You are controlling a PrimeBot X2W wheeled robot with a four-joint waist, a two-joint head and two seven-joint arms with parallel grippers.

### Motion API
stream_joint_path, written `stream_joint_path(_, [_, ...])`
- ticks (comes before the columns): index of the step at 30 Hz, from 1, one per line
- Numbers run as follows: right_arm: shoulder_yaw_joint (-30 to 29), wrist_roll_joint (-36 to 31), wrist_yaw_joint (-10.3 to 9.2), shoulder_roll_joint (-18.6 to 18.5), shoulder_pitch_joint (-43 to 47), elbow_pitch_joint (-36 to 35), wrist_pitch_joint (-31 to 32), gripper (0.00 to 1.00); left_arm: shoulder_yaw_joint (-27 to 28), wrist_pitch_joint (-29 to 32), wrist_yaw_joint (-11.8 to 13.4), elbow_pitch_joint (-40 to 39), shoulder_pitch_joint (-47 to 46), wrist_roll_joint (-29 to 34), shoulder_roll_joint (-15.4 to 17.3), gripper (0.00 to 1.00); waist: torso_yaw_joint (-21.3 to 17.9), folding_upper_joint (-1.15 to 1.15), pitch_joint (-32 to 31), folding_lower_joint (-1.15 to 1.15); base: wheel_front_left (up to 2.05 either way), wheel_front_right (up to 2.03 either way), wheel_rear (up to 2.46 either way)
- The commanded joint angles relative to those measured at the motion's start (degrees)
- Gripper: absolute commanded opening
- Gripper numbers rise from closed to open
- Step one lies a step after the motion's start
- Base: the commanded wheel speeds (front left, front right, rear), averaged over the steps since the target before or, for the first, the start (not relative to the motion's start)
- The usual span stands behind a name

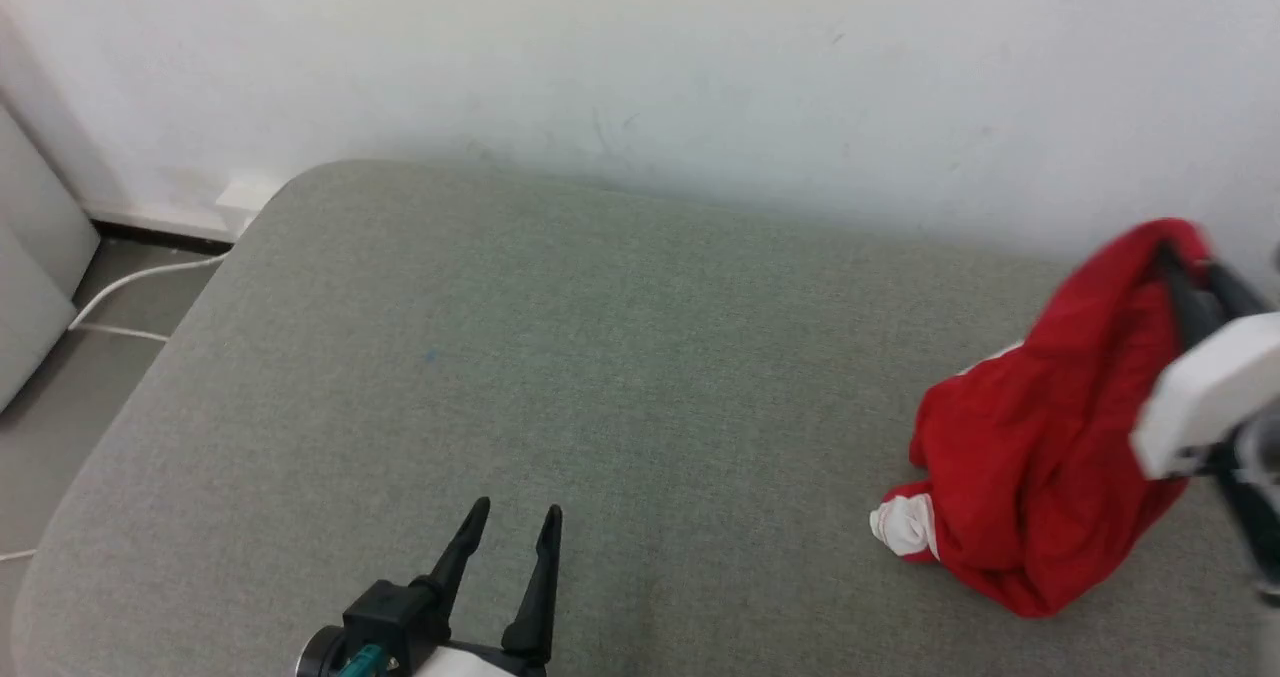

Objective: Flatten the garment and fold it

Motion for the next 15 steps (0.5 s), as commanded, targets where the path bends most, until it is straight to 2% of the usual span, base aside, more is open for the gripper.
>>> stream_joint_path(1, [1.64,0.43,-0.06,1.24,-1.01,-0.63,0.33,0.0,-0.17,-0.28,-0.21,-0.17,0.29,-0.24,-0.11,1.0,1.06,0.0,0.95,0.01,0.0,0.0,0.0])
stream_joint_path(4, [8.59,1.97,-0.06,3.91,-2.58,-1.39,0.5,0.0,-0.99,-0.28,-0.06,-0.33,-0.18,-0.69,-0.11,1.0,2.32,0.0,2.25,0.01,0.0,0.0,0.0])
stream_joint_path(7, [15.11,1.67,-0.06,5.81,-5.58,1.69,-2.12,0.0,-2.14,-0.28,0.28,-0.38,-0.95,-1.32,-0.11,1.0,3.96,0.0,3.8,0.01,0.0,0.0,0.0])
stream_joint_path(12, [25.14,1.39,-0.06,8.73,-11.44,12.29,-8.41,0.0,-4.1,-0.28,1.22,-0.43,-2.23,-2.78,-0.11,1.0,6.75,0.0,6.24,0.01,0.0,0.0,0.0])
stream_joint_path(15, [29.27,2.05,-0.06,9.76,-14.34,20.14,-12.61,0.0,-5.33,-0.28,1.76,-0.43,-2.79,-3.61,-0.11,1.0,8.19,0.0,7.35,0.01,0.0,0.0,0.0])
